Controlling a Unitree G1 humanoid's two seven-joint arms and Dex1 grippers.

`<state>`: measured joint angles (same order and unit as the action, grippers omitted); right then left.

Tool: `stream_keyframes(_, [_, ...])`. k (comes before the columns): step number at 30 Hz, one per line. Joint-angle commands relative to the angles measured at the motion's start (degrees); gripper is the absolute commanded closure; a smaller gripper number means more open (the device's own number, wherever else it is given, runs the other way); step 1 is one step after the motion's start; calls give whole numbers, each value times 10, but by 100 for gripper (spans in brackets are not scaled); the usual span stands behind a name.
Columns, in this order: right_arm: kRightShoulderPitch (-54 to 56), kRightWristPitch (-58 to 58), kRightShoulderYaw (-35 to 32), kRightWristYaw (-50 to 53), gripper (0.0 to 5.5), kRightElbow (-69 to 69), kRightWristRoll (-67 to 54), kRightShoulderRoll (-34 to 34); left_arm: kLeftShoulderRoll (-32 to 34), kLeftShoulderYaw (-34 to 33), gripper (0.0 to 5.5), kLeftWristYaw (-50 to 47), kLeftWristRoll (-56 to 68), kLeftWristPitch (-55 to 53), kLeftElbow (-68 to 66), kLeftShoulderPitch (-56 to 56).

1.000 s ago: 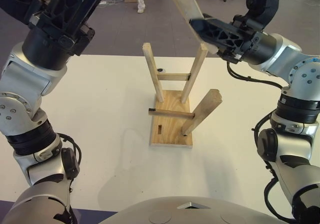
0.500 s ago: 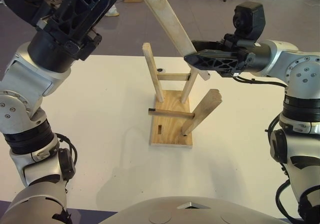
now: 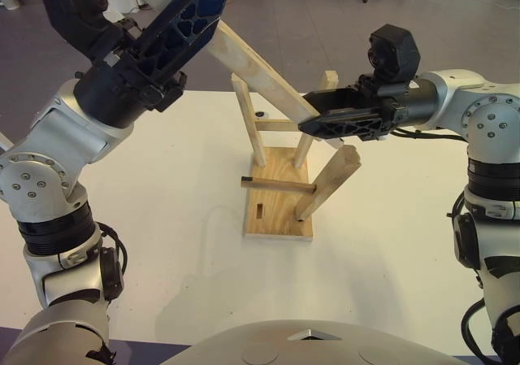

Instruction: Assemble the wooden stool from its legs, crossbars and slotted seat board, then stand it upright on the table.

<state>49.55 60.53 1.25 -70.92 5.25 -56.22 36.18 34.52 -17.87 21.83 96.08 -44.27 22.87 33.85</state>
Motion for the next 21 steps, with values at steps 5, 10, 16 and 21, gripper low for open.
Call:
stream_keyframes(5, [25, -14, -14, -8, 343, -29, 9, -9, 4, -10, 342, 4, 14, 2, -2, -21])
stream_keyframes(10, [24, -10, -11, -13, 343, -25, 10, -9, 6, -15, 342, 12, 15, 5, -8, -23])
stream_keyframes(16, [52, -25, -41, 57, 274, -71, 25, -40, 13, -49, 344, 12, -18, 34, -35, -7])
stream_keyframes(21, [52, -96, -90, 110, 233, -107, 68, -38, 134, -118, 346, 73, -125, 34, -95, -18])
